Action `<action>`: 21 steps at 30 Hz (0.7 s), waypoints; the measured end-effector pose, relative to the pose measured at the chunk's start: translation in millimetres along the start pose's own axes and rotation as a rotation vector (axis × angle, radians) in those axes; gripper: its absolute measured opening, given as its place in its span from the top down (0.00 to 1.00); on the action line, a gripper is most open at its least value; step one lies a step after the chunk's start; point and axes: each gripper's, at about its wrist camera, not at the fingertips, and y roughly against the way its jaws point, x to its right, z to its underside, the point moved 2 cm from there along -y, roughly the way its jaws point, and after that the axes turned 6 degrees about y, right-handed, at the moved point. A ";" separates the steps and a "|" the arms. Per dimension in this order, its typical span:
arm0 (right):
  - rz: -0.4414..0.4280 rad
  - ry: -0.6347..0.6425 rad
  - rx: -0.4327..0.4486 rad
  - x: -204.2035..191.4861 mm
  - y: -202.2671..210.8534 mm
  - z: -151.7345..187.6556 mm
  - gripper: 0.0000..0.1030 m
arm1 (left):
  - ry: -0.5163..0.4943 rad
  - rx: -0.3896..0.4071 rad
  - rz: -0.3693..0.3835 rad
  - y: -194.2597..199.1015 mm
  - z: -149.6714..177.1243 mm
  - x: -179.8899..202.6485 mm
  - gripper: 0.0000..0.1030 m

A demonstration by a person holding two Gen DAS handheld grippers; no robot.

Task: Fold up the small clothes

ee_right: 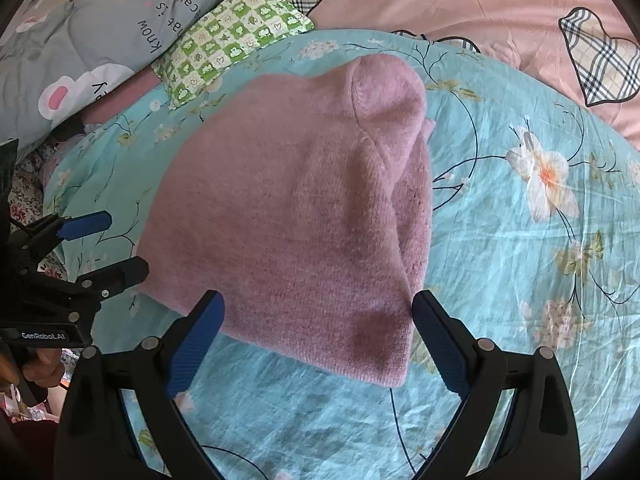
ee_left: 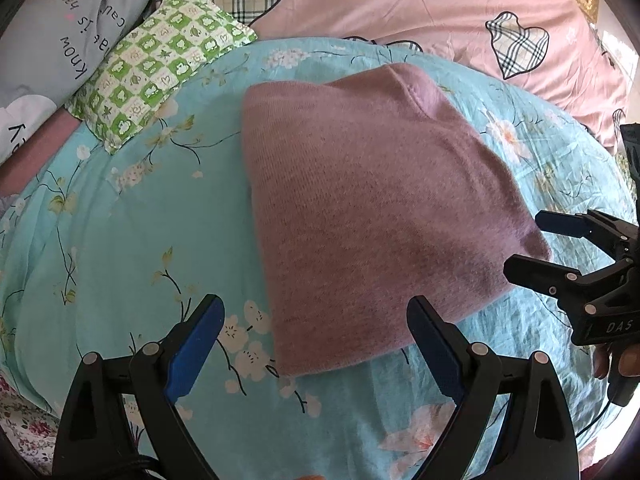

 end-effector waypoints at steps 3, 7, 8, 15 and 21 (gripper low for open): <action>-0.002 -0.008 -0.004 1.3 -0.5 0.3 0.08 | 0.004 -0.003 -0.002 -0.6 -0.2 -0.7 0.10; -0.003 -0.016 -0.004 2.4 0.6 1.1 0.08 | 0.010 -0.004 -0.003 -0.6 0.0 -1.4 0.10; -0.003 -0.017 -0.004 2.2 0.9 1.3 0.08 | 0.010 -0.004 -0.006 -0.4 0.2 -1.5 0.10; 0.004 -0.006 0.004 -0.8 3.1 0.5 0.08 | 0.002 0.010 -0.001 4.6 1.3 1.7 0.10; 0.007 -0.004 0.008 -2.8 4.1 -1.1 0.08 | -0.001 0.012 0.004 6.5 1.4 2.5 0.10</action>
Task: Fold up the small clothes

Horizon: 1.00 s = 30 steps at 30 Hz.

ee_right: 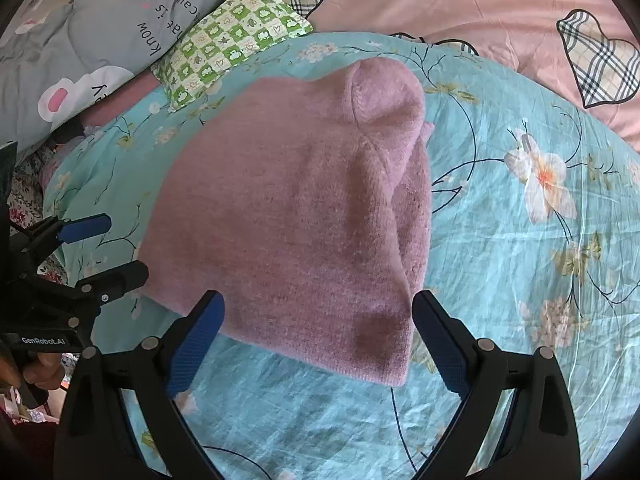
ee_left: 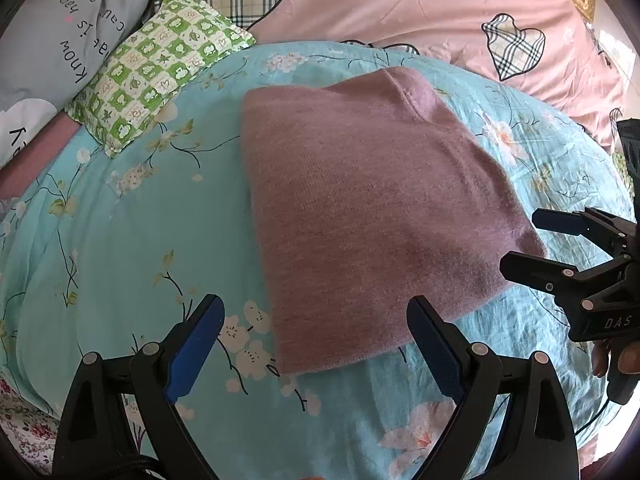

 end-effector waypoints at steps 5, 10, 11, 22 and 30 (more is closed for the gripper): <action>0.000 -0.001 0.002 -0.4 0.9 -1.3 0.08 | 0.008 0.006 -0.004 1.4 -0.5 -0.6 0.10; 0.000 -0.001 0.003 -0.7 1.5 -2.6 0.08 | 0.004 0.011 -0.005 1.8 -1.7 -1.0 0.10; -0.001 -0.002 0.002 -0.8 1.6 -3.2 0.08 | 0.004 0.013 -0.004 2.0 -2.0 -1.2 0.10; -0.002 0.000 0.003 -0.1 0.4 -4.4 0.08 | 0.011 0.017 0.003 1.9 -4.8 -2.5 0.10; -0.001 -0.003 0.006 0.5 0.5 -5.5 0.08 | 0.014 0.021 0.002 2.7 -5.6 -1.7 0.10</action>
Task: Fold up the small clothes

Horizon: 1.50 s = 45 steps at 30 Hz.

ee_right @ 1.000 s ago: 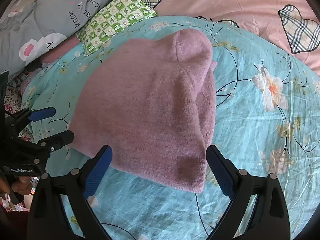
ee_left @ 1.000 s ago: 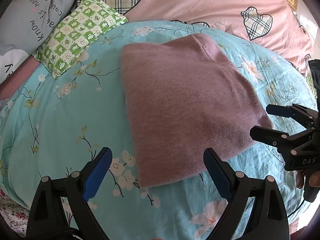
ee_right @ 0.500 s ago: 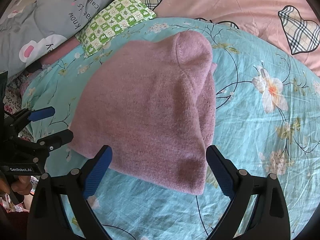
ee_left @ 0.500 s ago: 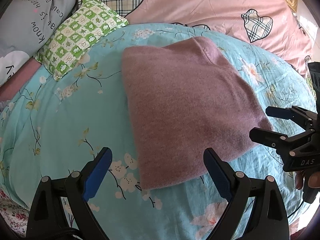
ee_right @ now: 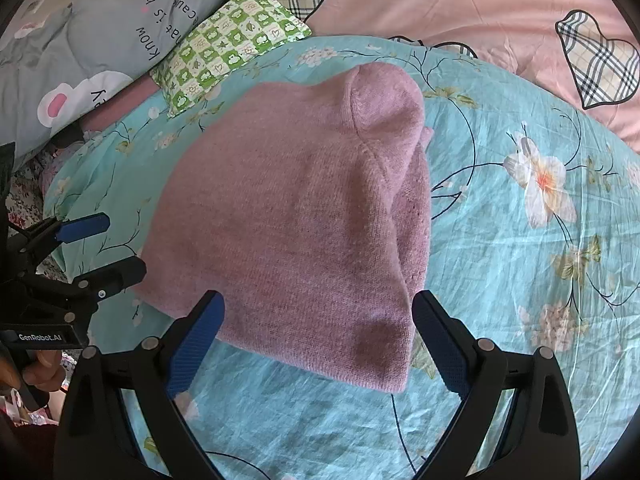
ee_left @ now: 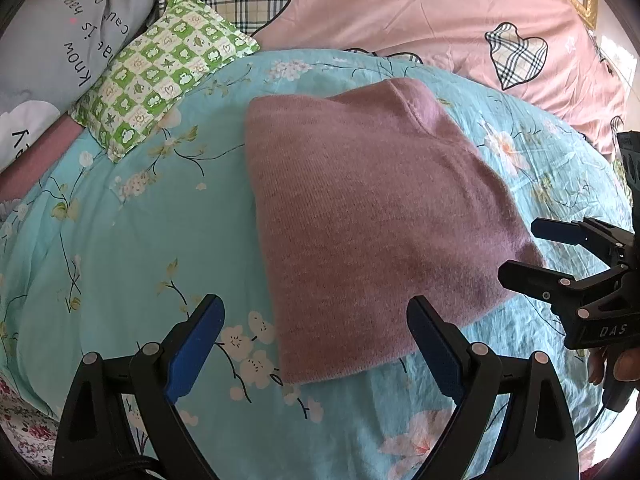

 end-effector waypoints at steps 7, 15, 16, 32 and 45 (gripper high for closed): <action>0.002 -0.003 0.005 -2.6 1.4 0.4 0.08 | 0.002 0.000 0.000 0.1 -0.2 0.0 0.10; 0.002 -0.008 0.011 -4.3 3.2 -1.2 0.08 | -0.004 0.006 -0.004 1.0 -1.5 -0.2 0.10; 0.003 -0.007 0.011 -4.2 3.2 -1.2 0.08 | -0.005 0.005 -0.004 0.7 -1.9 -0.3 0.10; 0.010 -0.018 0.016 1.2 3.9 -7.2 0.08 | -0.024 -0.003 0.017 -4.8 -12.2 3.1 0.10; 0.005 -0.034 0.012 9.2 1.1 -11.1 0.08 | -0.006 -0.013 0.013 -9.5 -19.1 -2.6 0.10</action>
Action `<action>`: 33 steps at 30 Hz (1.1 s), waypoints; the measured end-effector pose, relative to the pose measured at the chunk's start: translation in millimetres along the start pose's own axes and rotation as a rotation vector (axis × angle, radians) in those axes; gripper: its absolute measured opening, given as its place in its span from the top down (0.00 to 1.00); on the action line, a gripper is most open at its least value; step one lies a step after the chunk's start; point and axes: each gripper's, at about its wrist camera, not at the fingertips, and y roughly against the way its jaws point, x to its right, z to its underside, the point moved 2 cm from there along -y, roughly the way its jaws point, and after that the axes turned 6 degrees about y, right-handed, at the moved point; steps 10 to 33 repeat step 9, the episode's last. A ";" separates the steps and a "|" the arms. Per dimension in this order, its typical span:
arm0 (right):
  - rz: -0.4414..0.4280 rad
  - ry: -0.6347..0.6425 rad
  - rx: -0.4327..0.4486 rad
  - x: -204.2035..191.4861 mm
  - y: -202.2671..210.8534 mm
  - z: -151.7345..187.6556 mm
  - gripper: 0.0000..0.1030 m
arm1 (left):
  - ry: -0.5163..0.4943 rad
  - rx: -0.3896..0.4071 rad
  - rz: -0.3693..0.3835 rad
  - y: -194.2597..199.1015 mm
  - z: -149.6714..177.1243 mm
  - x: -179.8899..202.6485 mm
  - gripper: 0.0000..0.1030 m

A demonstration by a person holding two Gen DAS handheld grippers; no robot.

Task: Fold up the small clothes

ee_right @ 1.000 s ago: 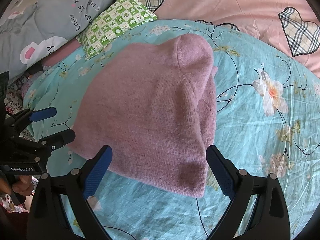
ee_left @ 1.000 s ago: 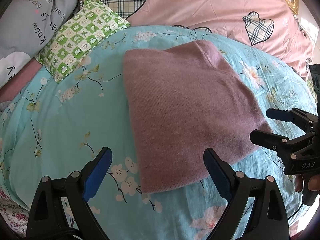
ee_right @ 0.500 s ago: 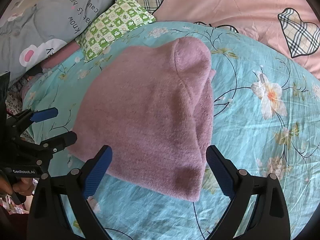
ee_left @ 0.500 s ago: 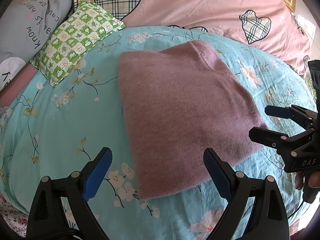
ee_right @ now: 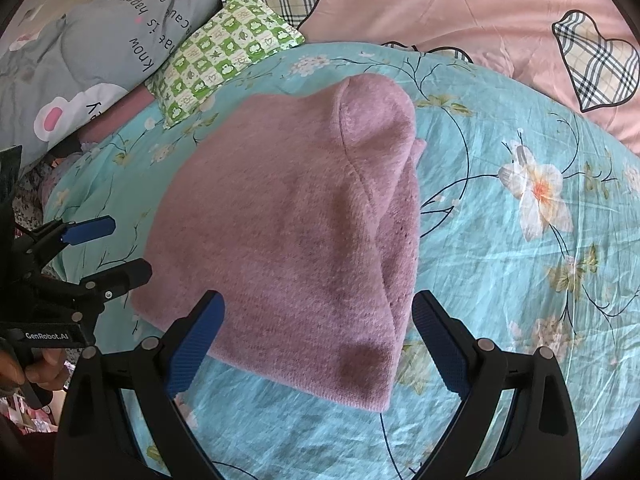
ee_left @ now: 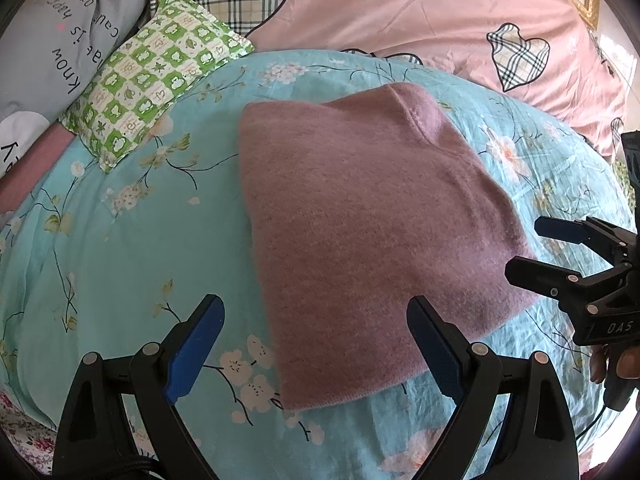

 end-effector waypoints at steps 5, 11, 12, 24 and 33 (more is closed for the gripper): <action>0.000 -0.014 -0.004 5.5 -3.4 -2.5 0.08 | 0.017 -0.002 -0.013 -1.8 -2.6 -7.1 0.10; -0.003 -0.031 0.001 8.3 -4.0 -4.4 0.08 | 0.027 -0.003 -0.026 -2.4 -5.4 -12.5 0.10; -0.003 -0.031 0.001 8.3 -4.0 -4.4 0.08 | 0.027 -0.003 -0.026 -2.4 -5.4 -12.5 0.10; -0.003 -0.031 0.001 8.3 -4.0 -4.4 0.08 | 0.027 -0.003 -0.026 -2.4 -5.4 -12.5 0.10; -0.003 -0.031 0.001 8.3 -4.0 -4.4 0.08 | 0.027 -0.003 -0.026 -2.4 -5.4 -12.5 0.10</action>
